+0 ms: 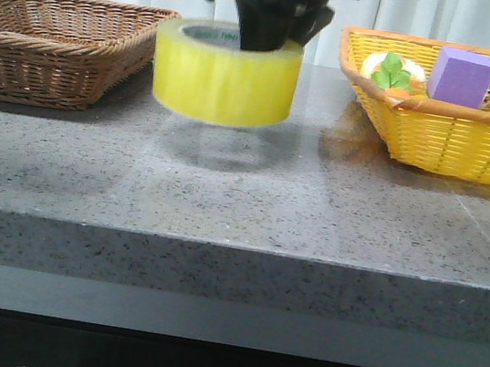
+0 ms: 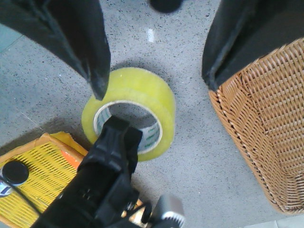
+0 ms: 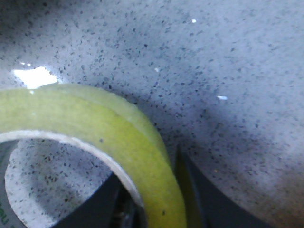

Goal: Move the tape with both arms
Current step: 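Carry the tape roll with the right gripper toward the table center, then set the tape roll on the table, open and raise the right gripper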

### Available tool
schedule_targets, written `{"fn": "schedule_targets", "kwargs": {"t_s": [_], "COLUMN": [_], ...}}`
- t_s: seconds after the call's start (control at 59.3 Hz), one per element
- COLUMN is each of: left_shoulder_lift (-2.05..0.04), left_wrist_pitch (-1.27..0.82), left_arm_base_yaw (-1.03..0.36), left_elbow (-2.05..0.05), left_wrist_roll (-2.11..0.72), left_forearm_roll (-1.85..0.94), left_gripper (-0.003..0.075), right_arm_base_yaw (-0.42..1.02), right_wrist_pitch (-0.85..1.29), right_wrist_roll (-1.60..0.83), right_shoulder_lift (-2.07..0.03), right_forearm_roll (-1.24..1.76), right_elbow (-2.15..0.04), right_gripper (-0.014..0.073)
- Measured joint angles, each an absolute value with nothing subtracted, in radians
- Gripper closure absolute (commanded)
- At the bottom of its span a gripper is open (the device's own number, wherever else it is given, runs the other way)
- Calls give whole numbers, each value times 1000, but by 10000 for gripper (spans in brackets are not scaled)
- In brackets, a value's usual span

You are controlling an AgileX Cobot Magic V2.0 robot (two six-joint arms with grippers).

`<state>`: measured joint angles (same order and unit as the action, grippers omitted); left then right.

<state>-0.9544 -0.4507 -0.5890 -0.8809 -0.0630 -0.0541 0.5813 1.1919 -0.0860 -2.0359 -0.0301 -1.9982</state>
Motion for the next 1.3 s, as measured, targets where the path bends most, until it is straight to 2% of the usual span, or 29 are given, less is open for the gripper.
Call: {"fn": "schedule_targets", "kwargs": {"t_s": [0.303, 0.388, 0.64, 0.876, 1.078, 1.297], "left_shoulder_lift": [-954, -954, -954, -954, -954, -954], "left_wrist_pitch": [-451, -451, -451, -451, -451, -451], "left_arm_base_yaw": [-589, -589, -589, -589, -589, -589], "left_elbow": [-881, -881, -881, -881, -881, -881], "left_wrist_roll": [-63, -63, -63, -63, -63, -63], "left_forearm_roll": [-54, -54, -54, -54, -54, -54], "left_gripper": [302, 302, 302, 302, 302, 302], "right_arm_base_yaw": [583, 583, 583, 528, 451, 435], "right_wrist_pitch": [1189, 1189, 1183, 1169, 1105, 973], "right_wrist_roll": [-88, -88, -88, -98, -139, -152], "right_shoulder_lift": [-2071, -2071, -2054, -1907, -1676, -1391], "right_forearm_roll": [-47, -47, -45, 70, 164, 176], "right_elbow": [-1998, -1998, -1998, -1975, -1803, -1538], "right_gripper": [179, 137, 137, 137, 137, 137]}}
